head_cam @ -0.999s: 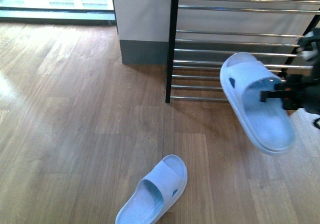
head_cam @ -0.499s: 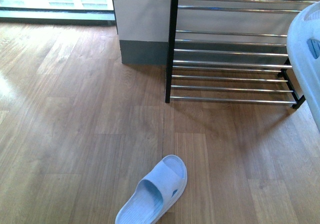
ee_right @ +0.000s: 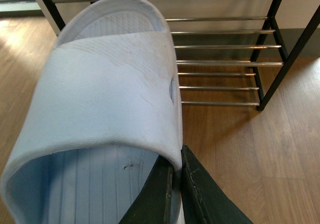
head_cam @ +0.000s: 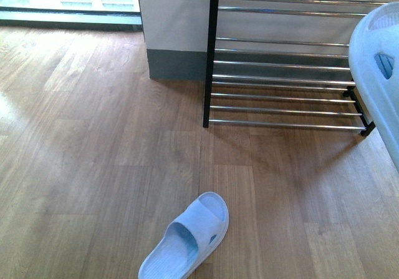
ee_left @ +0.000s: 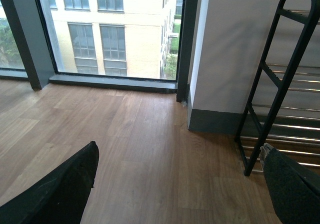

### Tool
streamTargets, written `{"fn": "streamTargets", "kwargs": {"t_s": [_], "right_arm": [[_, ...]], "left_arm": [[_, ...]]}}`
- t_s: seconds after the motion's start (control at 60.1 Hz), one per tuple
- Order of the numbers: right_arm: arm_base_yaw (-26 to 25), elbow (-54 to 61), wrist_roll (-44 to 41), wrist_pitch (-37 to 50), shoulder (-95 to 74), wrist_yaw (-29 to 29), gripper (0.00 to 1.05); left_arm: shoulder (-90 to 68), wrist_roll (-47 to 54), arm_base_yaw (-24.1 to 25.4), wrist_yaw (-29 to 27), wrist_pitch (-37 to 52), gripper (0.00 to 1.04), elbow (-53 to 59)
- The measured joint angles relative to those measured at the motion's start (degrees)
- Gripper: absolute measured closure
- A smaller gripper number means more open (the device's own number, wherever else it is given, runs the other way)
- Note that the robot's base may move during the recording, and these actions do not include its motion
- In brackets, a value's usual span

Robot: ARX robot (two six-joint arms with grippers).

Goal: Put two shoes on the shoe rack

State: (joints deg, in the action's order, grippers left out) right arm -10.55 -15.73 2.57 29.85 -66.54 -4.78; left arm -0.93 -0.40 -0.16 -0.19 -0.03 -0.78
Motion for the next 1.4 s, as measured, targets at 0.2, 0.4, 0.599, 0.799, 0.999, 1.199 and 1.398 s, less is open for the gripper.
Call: {"fn": "streamTargets", "kwargs": {"t_s": [0.2,0.4,0.599,0.799,0.999,1.199,1.398], "right_arm": [[0.0,0.0,0.0,0.0,0.1,0.3,1.03],[-0.3,0.1,0.0,0.0,0.1,0.5,1.03],[-0.2,0.1,0.0,0.0,0.1,0.4,1.03],[-0.2,0.1,0.1,0.0,0.1,0.4,1.03],[-0.3,0.2,0.1,0.0,0.0,0.7,1.03],[-0.3,0.2,0.1,-0.1,0.0,0.4,1.03],[-0.3,0.2,0.1,-0.1,0.0,0.4,1.03]], "left_arm": [[0.0,0.0,0.0,0.1,0.0,0.09,0.0],[0.0,0.0,0.0,0.2,0.0,0.09,0.0],[0.0,0.0,0.0,0.2,0.0,0.09,0.0],[0.0,0.0,0.0,0.1,0.0,0.09,0.0],[0.0,0.0,0.0,0.2,0.0,0.09,0.0],[0.0,0.0,0.0,0.2,0.0,0.09,0.0],[-26.2,-3.3,0.7,-13.4,-4.2,0.09,-4.5]]}}
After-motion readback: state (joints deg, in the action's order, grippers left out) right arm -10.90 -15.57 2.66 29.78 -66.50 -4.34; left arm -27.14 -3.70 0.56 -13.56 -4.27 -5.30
